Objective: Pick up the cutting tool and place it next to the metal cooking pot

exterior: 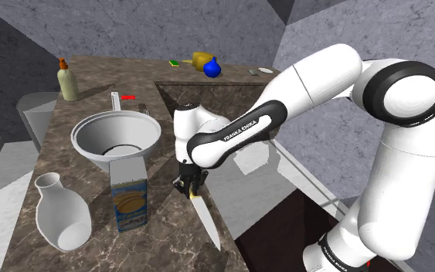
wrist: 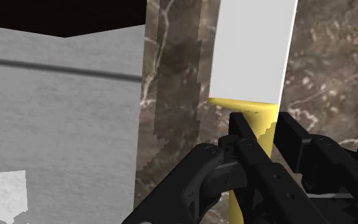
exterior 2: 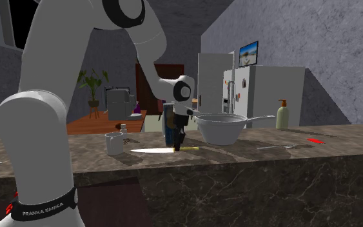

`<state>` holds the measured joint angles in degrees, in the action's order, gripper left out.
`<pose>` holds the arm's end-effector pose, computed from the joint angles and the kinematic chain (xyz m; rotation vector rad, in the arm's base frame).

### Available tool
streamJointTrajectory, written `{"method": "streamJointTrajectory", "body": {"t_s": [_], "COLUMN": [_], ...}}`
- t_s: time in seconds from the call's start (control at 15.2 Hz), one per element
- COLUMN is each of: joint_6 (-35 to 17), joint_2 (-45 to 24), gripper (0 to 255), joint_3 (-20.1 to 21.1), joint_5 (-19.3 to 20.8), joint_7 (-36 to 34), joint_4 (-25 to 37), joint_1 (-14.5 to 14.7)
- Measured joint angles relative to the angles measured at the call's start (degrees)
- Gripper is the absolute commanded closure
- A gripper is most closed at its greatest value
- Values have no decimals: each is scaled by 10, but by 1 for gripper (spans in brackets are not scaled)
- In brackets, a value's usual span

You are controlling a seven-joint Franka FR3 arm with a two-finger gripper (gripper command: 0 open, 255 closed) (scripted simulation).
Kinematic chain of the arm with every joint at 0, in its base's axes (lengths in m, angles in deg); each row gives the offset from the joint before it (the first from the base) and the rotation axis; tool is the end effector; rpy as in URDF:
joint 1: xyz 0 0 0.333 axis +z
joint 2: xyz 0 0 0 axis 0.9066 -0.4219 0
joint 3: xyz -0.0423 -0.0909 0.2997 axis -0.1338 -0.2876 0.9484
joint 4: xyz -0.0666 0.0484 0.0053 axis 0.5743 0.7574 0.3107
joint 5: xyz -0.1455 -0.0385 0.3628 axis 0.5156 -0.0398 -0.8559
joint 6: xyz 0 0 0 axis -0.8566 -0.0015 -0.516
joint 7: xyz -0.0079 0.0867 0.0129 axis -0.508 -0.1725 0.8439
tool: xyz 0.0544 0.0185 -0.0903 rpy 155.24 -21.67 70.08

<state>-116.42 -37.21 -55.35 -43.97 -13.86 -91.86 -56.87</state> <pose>0.4771 0.2850 0.2550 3.0712 -0.1894 -0.2702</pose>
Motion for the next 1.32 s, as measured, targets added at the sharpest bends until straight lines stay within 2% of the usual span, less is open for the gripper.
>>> {"method": "streamJointTrajectory", "body": {"t_s": [1.32], "joint_6": [136], "joint_2": [98], "gripper": [255], "joint_3": [16], "joint_5": [-47], "joint_7": [26], "joint_4": [46], "joint_1": [-14]}}
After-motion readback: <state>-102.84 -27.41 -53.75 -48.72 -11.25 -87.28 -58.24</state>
